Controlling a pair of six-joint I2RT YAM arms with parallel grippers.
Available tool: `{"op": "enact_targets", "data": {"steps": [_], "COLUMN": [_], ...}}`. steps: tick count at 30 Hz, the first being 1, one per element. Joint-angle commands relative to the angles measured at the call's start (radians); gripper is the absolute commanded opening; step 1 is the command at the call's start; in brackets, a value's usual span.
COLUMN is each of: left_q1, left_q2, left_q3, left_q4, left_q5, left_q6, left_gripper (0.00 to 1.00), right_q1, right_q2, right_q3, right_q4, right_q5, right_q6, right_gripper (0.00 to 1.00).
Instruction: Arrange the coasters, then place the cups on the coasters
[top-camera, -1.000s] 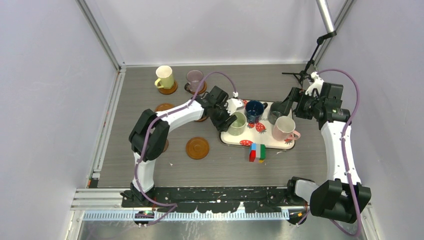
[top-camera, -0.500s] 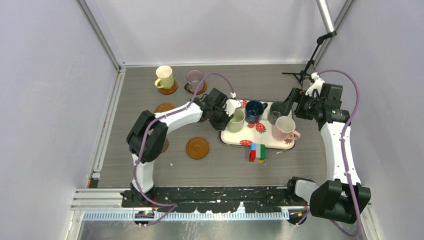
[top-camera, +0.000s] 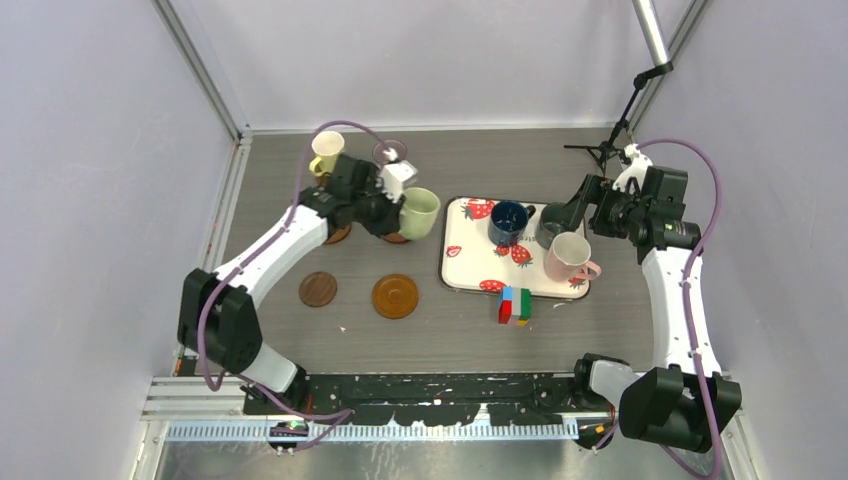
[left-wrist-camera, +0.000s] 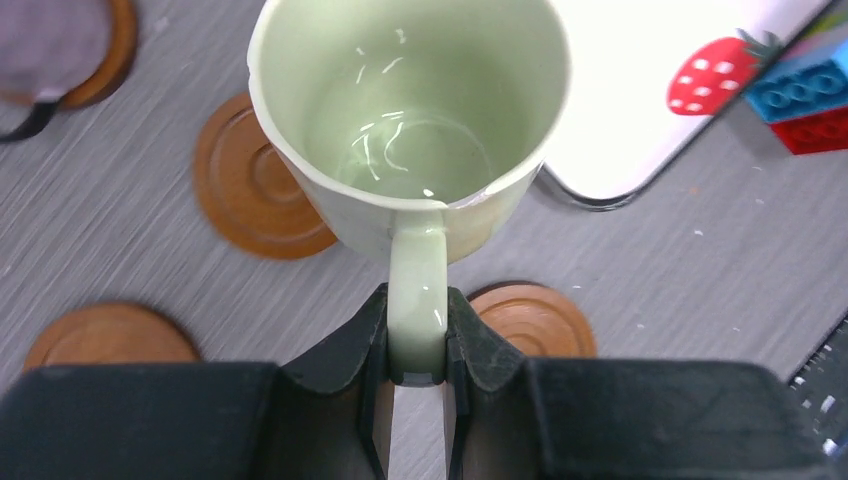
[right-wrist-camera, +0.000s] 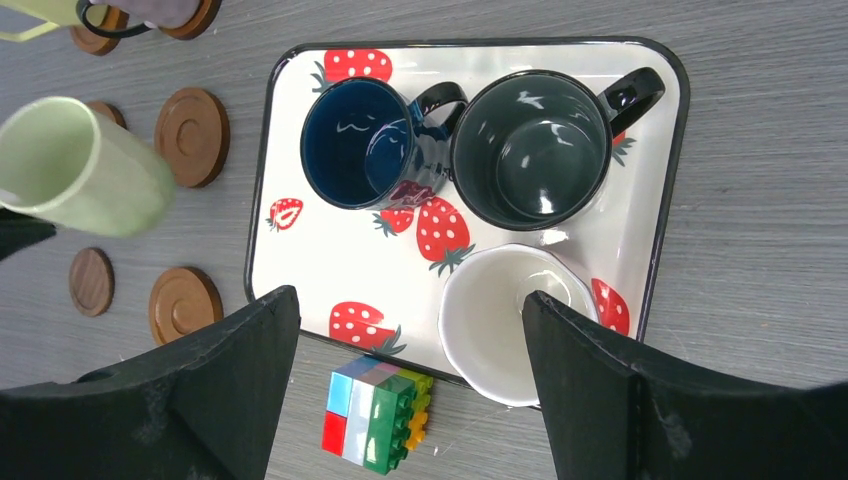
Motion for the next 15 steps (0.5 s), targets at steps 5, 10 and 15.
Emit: {"op": "enact_targets", "data": {"steps": [5, 10, 15], "left_q1": [0.209, 0.253, 0.255], "left_q2": [-0.133, -0.119, -0.098], "left_q3": [-0.218, -0.296, -0.355], "left_q4": [0.356, 0.509, 0.664], "left_q5": [0.108, 0.137, 0.171], "left_q6": [-0.025, -0.027, -0.041], "left_gripper": [0.0, 0.0, 0.0], "right_q1": [-0.005, -0.006, -0.005], "right_q2": [0.001, 0.009, 0.017], "right_q3": [0.003, -0.001, -0.004], "right_q4": [0.047, 0.049, 0.053], "right_q5": [-0.009, -0.006, -0.001], "right_q6": [0.012, 0.012, 0.012], "right_gripper": [0.86, 0.86, 0.86]}}
